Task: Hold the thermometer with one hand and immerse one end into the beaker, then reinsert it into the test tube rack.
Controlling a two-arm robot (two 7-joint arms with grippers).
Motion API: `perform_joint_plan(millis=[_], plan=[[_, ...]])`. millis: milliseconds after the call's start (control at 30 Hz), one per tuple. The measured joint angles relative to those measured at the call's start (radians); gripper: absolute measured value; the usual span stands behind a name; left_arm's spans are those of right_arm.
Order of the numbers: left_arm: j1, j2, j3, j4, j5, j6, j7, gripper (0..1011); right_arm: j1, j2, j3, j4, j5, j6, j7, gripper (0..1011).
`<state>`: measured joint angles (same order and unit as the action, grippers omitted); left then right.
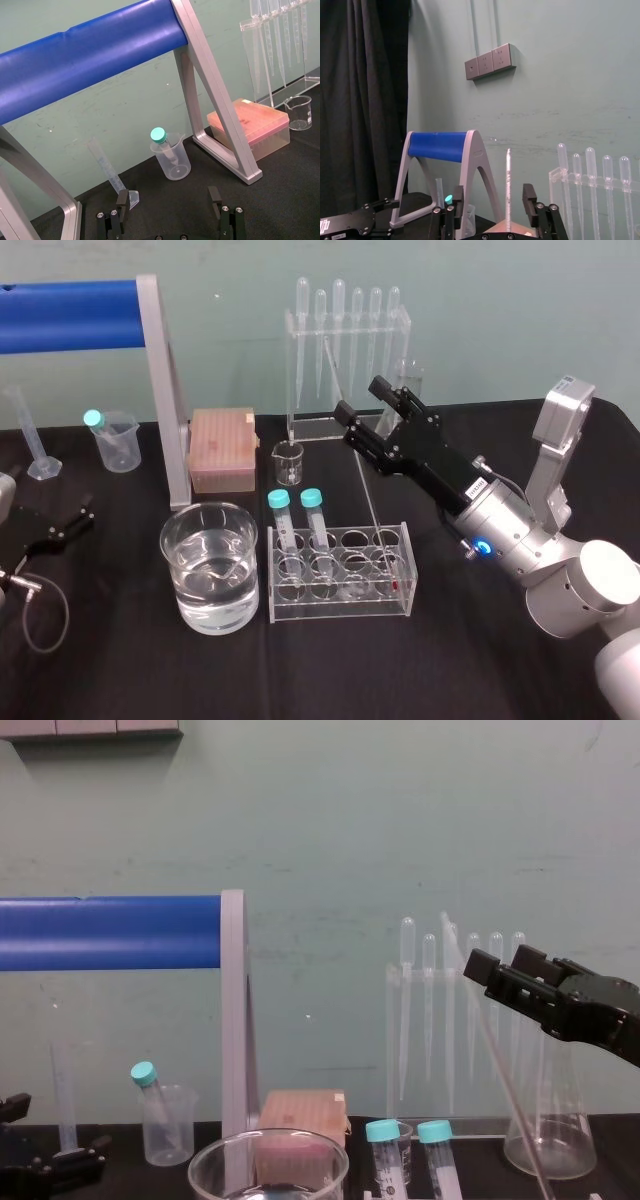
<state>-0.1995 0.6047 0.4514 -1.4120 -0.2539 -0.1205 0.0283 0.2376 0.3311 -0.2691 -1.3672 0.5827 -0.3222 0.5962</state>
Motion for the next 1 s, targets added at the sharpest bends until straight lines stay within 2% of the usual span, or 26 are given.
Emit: perform_joint_plan(millis=[67,200,300,733,767,800,900,967,1000], plan=[[0.0,0.0,0.0,0.0,0.0,0.0,0.0,1008,0.0,0.0,0.0,0.0,0.0,0.0,0.0,794],[0.0,0.0,0.0,0.0,0.0,0.0,0.0,1008,0.0,0.0,0.0,0.0,0.0,0.0,0.0,938],[0.0,0.0,0.0,0.0,0.0,0.0,0.0,1008,0.0,0.0,0.0,0.0,0.0,0.0,0.0,997],[0.0,0.0,0.0,0.0,0.0,0.0,0.0,1008,0.0,0.0,0.0,0.0,0.0,0.0,-0.001,1004],[0.0,0.0,0.0,0.0,0.0,0.0,0.0,1008,-0.008,0.001,0.004,-0.018,-0.027,0.005,-0.044,1004],[0.0,0.0,0.0,0.0,0.0,0.0,0.0,1008,-0.008,0.001,0.004,-0.018,-0.027,0.005,-0.044,1004],[0.0,0.0,0.0,0.0,0.0,0.0,0.0,1008,-0.048,0.002,0.035,-0.085,-0.137,0.032,-0.208,1004],[0.0,0.0,0.0,0.0,0.0,0.0,0.0,1008,-0.067,0.003,0.051,-0.116,-0.19,0.048,-0.279,1004],[0.0,0.0,0.0,0.0,0.0,0.0,0.0,1008,-0.087,0.006,0.067,-0.146,-0.242,0.076,-0.348,1004]])
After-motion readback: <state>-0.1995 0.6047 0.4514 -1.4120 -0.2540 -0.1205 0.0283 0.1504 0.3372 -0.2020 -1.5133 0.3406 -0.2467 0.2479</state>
